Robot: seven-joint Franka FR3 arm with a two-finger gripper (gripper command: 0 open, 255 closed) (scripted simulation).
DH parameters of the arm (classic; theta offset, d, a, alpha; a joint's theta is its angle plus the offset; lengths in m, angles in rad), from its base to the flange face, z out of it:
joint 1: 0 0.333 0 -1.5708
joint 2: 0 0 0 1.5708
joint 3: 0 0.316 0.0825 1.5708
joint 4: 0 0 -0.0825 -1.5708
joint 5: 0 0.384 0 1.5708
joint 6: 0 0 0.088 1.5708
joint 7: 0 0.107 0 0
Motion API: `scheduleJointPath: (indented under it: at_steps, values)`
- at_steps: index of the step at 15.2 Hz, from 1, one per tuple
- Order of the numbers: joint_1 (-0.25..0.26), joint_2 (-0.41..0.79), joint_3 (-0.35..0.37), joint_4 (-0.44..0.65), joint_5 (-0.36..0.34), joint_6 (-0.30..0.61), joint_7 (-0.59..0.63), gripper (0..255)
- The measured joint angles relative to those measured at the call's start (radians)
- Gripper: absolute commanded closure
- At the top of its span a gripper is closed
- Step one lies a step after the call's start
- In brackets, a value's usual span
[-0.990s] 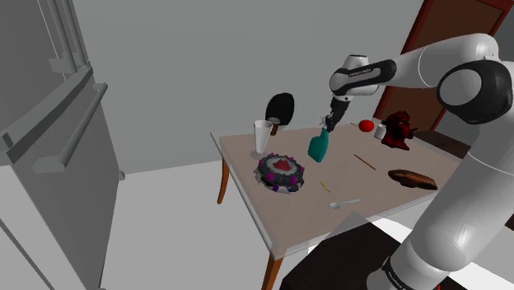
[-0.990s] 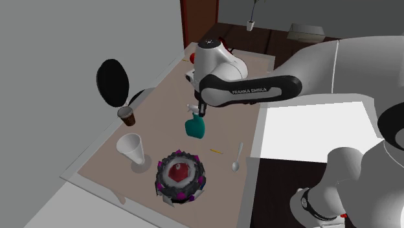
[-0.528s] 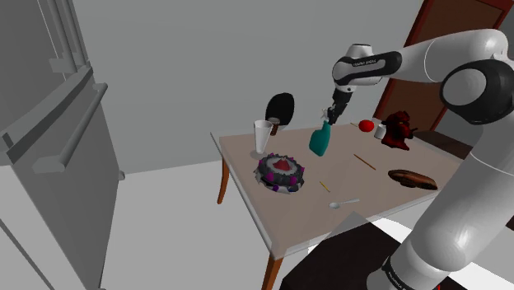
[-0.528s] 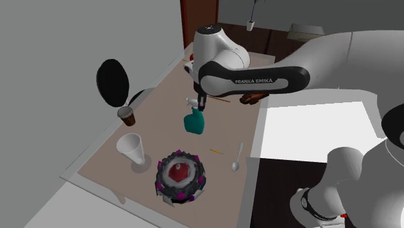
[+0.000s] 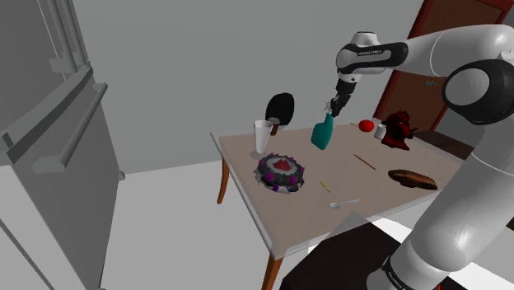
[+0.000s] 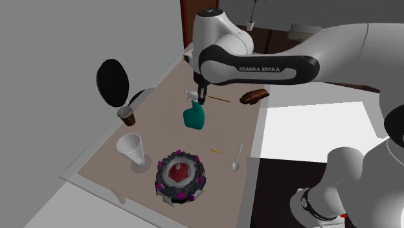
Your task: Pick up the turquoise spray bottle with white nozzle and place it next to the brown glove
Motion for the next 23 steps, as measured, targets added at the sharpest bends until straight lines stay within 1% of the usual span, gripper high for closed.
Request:
scheduleJointPath:
  at_steps: [9,17,20,22,23]
  values:
    - [0.0,0.003,0.0,0.122,0.002,-0.12,-0.004,255]
    - [-0.005,0.03,-0.004,0.264,0.015,-0.236,-0.018,255]
    - [-0.01,0.054,-0.007,0.334,0.026,-0.284,-0.025,255]
    - [-0.009,0.053,-0.006,0.359,0.025,-0.31,-0.024,255]
    - [-0.012,0.067,-0.008,0.39,0.031,-0.329,-0.028,255]
